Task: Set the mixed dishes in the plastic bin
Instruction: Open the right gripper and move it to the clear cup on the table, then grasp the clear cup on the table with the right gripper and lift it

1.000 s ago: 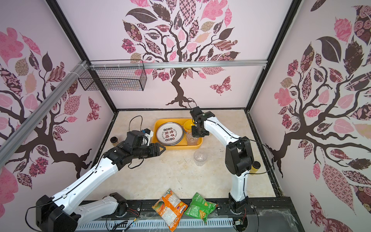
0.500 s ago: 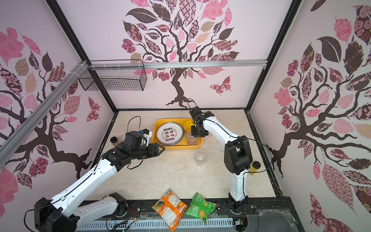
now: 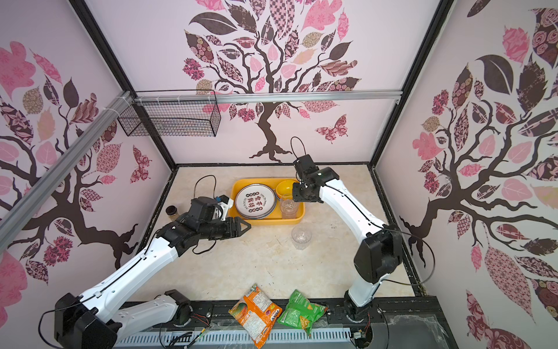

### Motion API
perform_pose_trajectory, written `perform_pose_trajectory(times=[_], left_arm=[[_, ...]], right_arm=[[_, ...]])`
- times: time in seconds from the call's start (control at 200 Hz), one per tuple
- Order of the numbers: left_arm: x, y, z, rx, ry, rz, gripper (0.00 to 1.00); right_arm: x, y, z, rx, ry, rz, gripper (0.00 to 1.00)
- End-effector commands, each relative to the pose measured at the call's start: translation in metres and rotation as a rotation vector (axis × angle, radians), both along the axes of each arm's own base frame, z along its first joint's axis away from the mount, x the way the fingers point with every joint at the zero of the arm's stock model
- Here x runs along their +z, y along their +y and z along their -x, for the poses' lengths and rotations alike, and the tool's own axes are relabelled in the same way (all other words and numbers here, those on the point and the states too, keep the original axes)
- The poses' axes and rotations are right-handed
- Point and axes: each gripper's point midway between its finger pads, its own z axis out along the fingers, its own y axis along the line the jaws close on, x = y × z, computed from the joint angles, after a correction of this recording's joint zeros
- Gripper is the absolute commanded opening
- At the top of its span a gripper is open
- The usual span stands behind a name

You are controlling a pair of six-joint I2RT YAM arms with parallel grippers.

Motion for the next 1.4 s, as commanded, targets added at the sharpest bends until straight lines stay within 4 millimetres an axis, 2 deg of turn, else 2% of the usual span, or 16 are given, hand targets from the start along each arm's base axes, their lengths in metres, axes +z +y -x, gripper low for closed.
perform_pose_trajectory(times=[0.0, 0.065, 0.155, 0.255, 0.515, 0.695, 1.035, 1.255, 1.395], left_arm=[[0.014, -0.017, 0.003, -0.091, -0.006, 0.072, 0.68], [0.013, -0.024, 0.004, -0.115, -0.001, 0.076, 0.68], [0.012, -0.032, 0.007, -0.150, 0.008, 0.073, 0.67], [0.009, -0.038, 0.009, -0.175, 0.020, 0.065, 0.67], [0.002, -0.050, 0.009, -0.231, 0.044, 0.022, 0.67], [-0.008, -0.060, 0.010, -0.275, 0.064, -0.022, 0.67], [-0.022, -0.079, 0.015, -0.342, 0.058, -0.126, 0.66], [-0.026, -0.079, 0.015, -0.340, 0.061, -0.141, 0.66], [-0.028, -0.077, 0.015, -0.334, 0.061, -0.148, 0.66]], right_arm=[[0.009, -0.005, 0.017, -0.004, -0.028, -0.047, 0.47], [0.010, -0.010, 0.026, -0.012, -0.058, -0.063, 0.48], [0.010, -0.018, 0.039, -0.021, -0.085, -0.080, 0.54], [0.004, -0.028, 0.054, -0.026, -0.075, -0.071, 0.56], [-0.028, -0.051, 0.087, -0.083, 0.008, -0.102, 0.56], [-0.055, -0.054, 0.103, -0.101, 0.077, -0.150, 0.56], [-0.093, -0.044, 0.110, -0.117, 0.159, -0.217, 0.52], [-0.119, -0.042, 0.110, -0.128, 0.230, -0.200, 0.43], [-0.127, -0.042, 0.109, -0.130, 0.251, -0.183, 0.40]])
